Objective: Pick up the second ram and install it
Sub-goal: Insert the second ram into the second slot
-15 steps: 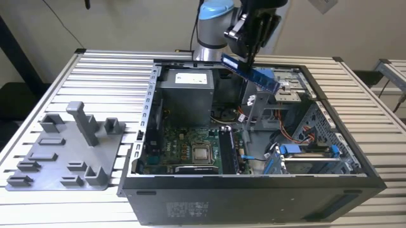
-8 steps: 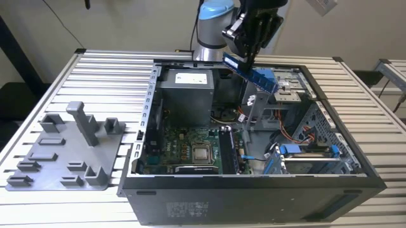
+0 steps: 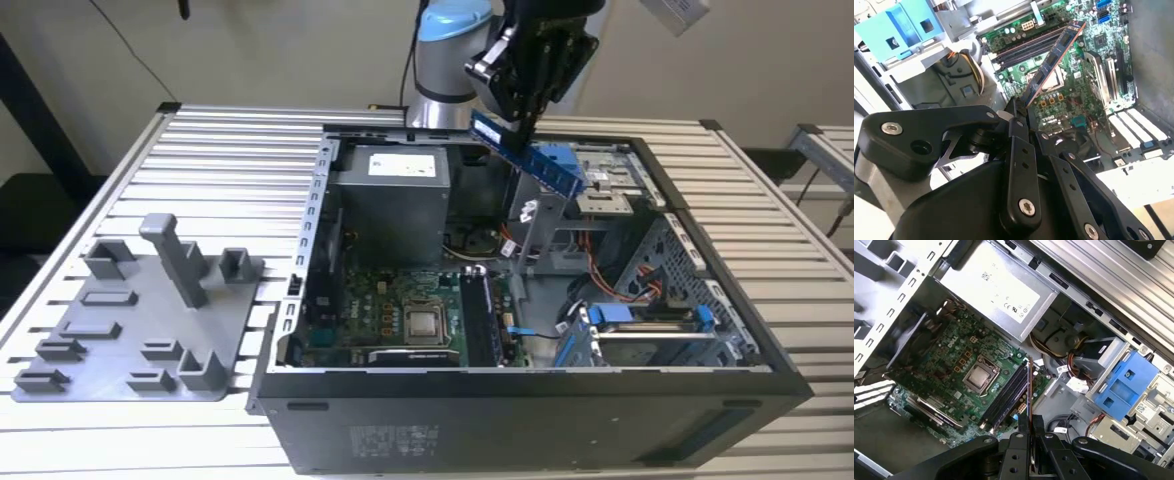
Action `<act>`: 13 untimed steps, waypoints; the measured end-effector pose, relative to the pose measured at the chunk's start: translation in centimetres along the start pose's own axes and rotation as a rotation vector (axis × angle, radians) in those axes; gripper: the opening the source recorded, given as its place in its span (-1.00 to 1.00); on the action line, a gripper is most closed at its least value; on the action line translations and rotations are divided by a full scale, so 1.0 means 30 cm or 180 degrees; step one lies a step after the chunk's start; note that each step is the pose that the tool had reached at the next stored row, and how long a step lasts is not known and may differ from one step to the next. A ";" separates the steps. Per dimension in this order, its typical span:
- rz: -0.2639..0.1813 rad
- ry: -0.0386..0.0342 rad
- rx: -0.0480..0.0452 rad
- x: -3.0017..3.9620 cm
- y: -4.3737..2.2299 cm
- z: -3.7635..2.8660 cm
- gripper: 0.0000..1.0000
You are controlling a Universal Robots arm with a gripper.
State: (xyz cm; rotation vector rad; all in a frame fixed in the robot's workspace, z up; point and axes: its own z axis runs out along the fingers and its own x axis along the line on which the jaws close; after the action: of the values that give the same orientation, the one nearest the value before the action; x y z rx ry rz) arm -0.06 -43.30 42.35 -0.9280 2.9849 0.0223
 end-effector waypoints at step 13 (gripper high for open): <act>0.0350 -0.0003 0.0007 0.000 0.000 0.002 -0.73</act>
State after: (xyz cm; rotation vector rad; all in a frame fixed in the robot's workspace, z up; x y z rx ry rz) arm -0.06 -43.30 42.28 -0.7625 3.0307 0.0209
